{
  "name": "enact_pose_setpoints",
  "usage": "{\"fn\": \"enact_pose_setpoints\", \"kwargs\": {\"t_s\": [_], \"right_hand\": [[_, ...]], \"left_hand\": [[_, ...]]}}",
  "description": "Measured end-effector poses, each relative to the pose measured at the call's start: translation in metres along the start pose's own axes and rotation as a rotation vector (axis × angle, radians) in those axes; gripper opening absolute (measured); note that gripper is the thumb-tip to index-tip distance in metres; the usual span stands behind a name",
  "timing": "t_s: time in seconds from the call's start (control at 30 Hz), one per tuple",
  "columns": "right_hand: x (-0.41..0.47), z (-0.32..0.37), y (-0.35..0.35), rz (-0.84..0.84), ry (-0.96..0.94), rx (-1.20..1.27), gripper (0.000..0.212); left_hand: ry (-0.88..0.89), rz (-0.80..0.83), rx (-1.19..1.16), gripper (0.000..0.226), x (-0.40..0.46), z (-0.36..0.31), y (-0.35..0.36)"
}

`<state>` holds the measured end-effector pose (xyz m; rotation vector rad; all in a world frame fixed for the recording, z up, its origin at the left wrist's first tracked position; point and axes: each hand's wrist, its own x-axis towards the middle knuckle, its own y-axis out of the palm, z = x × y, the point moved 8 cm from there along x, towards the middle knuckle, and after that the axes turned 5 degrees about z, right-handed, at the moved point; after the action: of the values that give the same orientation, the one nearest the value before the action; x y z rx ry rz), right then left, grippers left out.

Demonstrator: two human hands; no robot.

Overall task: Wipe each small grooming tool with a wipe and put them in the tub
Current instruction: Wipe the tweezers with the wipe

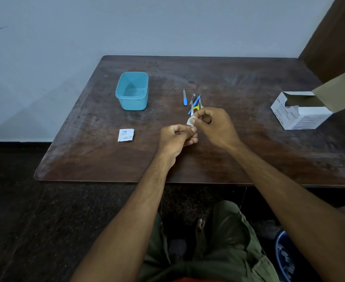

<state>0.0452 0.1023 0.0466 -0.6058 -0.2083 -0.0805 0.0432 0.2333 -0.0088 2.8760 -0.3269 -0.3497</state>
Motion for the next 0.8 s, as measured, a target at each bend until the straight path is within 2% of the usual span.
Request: {"fn": "enact_pose_setpoints", "kwargs": {"t_s": [0.2, 0.37, 0.53, 0.6, 0.8], "right_hand": [[0.015, 0.009, -0.014, -0.108, 0.026, -0.061, 0.005], [0.004, 0.006, 0.001, 0.067, 0.023, -0.075, 0.011], [0.020, 0.002, -0.018, -0.094, 0.050, 0.020, 0.009], [0.026, 0.000, -0.018, -0.109, 0.072, 0.059, 0.009], [0.010, -0.009, 0.002, 0.085, 0.159, 0.130, 0.008]], "left_hand": [[0.037, -0.007, 0.079, 0.009, 0.001, 0.000, 0.002], [0.061, -0.026, 0.072, 0.008, 0.003, 0.000, 0.000], [0.070, -0.021, 0.121, 0.009, 0.005, 0.002, 0.002], [0.072, -0.024, 0.123, 0.009, 0.005, 0.002, 0.002], [0.084, -0.034, 0.103, 0.008, 0.006, 0.002, -0.001]]}}
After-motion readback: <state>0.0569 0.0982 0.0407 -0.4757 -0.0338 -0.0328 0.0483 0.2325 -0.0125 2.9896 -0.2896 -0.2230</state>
